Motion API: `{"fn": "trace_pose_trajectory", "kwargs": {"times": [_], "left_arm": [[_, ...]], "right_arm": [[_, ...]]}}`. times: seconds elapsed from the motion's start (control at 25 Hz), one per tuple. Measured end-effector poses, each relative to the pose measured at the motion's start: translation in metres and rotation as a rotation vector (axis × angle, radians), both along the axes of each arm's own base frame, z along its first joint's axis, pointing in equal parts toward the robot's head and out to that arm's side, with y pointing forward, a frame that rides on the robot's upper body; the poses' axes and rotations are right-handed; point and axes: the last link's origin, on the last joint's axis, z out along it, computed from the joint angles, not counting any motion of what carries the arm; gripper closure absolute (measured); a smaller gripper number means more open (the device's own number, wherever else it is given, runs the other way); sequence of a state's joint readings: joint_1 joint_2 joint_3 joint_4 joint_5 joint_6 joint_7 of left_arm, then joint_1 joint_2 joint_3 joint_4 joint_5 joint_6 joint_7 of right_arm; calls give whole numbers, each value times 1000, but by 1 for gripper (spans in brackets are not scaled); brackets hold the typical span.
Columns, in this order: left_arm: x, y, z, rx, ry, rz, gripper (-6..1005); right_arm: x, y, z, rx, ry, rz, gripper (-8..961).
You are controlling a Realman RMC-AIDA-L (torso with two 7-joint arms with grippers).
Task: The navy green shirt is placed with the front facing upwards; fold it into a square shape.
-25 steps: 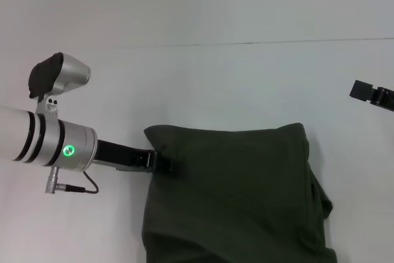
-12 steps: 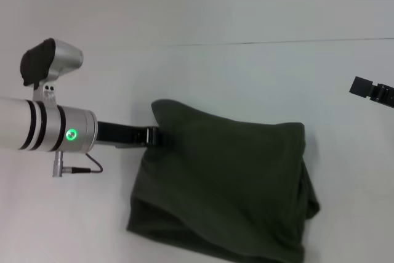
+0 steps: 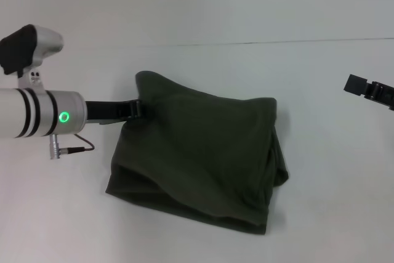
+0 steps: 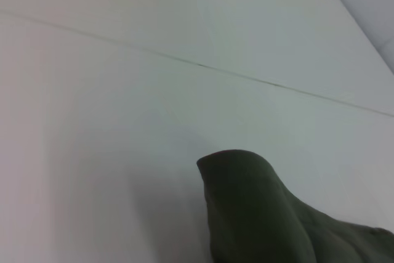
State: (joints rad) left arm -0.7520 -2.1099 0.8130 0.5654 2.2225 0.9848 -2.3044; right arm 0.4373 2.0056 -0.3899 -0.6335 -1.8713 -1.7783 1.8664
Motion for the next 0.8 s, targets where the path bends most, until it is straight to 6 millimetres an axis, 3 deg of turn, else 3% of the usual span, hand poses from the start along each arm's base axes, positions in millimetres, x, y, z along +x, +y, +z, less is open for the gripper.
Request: {"fn": "trace_pose_trajectory", "kwargs": {"times": [0.4, 0.8], "left_arm": [[-37, -27, 12, -12, -79, 132, 911], [-46, -41, 19, -21, -126, 148, 876]], "right_arm": [[-8, 7, -2, -7, 1, 24, 23], [-13, 13, -6, -11, -4, 34, 23]]}}
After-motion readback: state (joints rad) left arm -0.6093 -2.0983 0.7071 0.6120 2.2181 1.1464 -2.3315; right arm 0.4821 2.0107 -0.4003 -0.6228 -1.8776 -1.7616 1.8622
